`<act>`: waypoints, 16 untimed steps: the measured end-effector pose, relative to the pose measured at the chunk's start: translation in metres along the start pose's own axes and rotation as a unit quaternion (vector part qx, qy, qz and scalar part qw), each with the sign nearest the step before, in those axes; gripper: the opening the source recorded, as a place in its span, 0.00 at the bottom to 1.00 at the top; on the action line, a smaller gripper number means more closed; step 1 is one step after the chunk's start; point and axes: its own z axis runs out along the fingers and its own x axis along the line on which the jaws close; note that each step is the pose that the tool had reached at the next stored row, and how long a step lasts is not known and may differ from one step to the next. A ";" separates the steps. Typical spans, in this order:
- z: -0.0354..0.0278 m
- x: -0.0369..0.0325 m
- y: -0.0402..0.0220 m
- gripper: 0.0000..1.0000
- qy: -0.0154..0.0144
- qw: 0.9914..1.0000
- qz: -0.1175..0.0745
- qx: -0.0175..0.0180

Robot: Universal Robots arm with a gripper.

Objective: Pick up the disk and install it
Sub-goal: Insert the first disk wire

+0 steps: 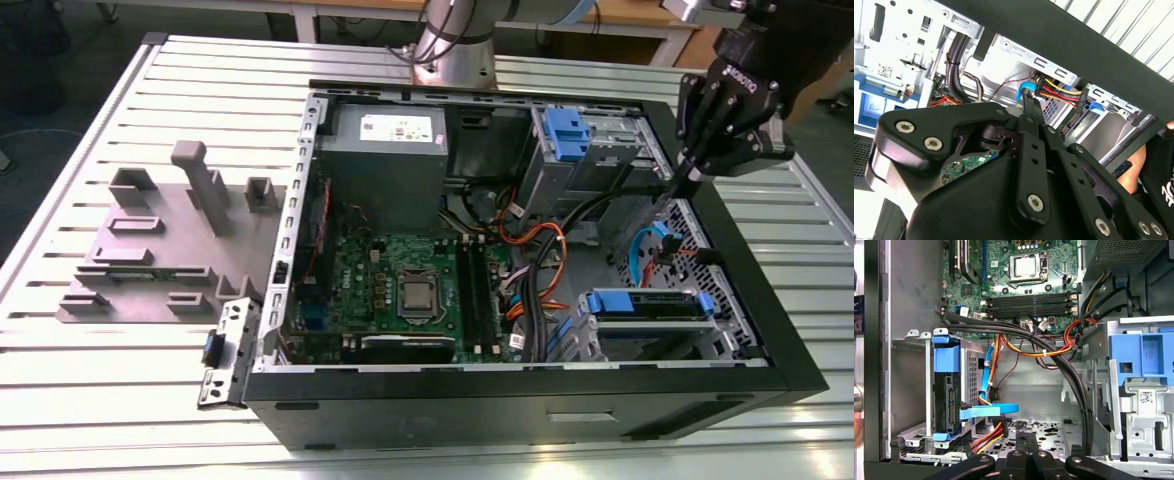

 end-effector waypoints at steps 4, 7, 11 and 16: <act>-0.0001 -0.0007 0.0000 0.11 0.000 1.000 0.000 0.000; -0.0002 -0.0013 0.0001 0.11 0.000 1.000 0.000 0.000; -0.0003 -0.0020 0.0001 0.11 0.000 1.000 0.000 0.000; -0.0007 -0.0041 0.0002 0.11 0.000 1.000 0.000 0.000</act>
